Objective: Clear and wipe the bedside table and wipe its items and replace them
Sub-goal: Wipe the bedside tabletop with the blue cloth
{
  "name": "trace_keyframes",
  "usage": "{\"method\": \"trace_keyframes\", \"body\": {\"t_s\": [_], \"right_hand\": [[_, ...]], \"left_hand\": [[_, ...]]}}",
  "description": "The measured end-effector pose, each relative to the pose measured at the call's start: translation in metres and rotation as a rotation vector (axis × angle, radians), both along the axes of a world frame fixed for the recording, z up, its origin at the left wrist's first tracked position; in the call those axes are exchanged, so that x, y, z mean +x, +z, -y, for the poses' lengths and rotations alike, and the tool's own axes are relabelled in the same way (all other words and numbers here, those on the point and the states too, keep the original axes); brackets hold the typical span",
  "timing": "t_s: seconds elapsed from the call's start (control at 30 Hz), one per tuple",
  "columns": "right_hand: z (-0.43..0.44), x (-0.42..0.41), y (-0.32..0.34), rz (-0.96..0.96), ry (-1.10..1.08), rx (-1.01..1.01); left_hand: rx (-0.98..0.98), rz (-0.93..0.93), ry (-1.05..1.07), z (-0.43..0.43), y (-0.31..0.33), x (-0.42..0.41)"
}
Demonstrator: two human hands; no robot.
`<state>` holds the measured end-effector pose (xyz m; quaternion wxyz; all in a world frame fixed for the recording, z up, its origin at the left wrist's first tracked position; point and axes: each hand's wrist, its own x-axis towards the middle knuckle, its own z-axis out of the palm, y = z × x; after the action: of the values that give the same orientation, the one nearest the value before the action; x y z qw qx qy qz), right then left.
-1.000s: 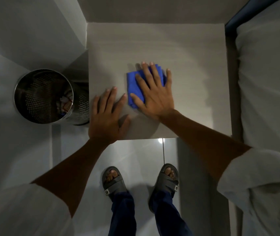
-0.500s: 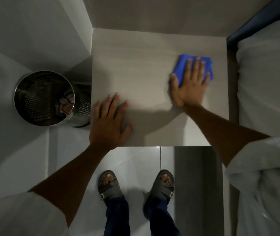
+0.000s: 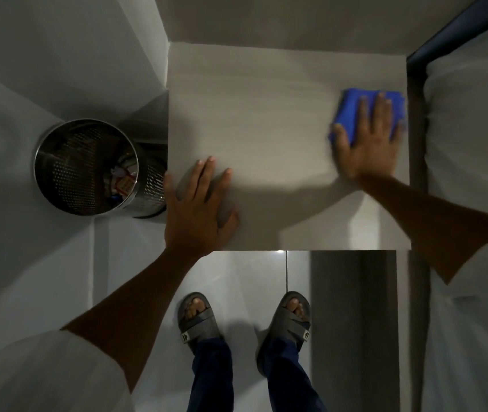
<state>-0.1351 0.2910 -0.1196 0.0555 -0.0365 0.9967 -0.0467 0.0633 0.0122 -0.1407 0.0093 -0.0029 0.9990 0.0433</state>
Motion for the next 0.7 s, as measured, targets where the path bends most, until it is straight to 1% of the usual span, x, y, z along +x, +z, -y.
{"method": "trace_keyframes", "body": {"t_s": [0.1, 0.2, 0.3, 0.43, 0.6, 0.7], "right_hand": [[-0.019, -0.039, 0.004, 0.047, -0.168, -0.019], [0.009, -0.068, 0.002, 0.068, -0.193, -0.025], [0.051, -0.076, 0.0, 0.054, -0.113, -0.033], [0.105, -0.061, 0.005, 0.039, -0.025, -0.04], [0.175, -0.035, 0.01, 0.062, 0.183, -0.066], [0.214, -0.027, 0.009, 0.076, 0.27, -0.091]], "left_hand": [[-0.003, 0.0, -0.003, -0.001, -0.001, 0.0], [-0.006, 0.003, 0.016, -0.002, -0.001, 0.001], [0.013, -0.006, 0.006, -0.003, 0.001, 0.001], [0.03, -0.025, 0.004, -0.003, 0.002, 0.002], [0.031, -0.033, 0.017, -0.002, 0.001, 0.004], [0.054, -0.009, 0.03, -0.002, 0.0, 0.005]]}}
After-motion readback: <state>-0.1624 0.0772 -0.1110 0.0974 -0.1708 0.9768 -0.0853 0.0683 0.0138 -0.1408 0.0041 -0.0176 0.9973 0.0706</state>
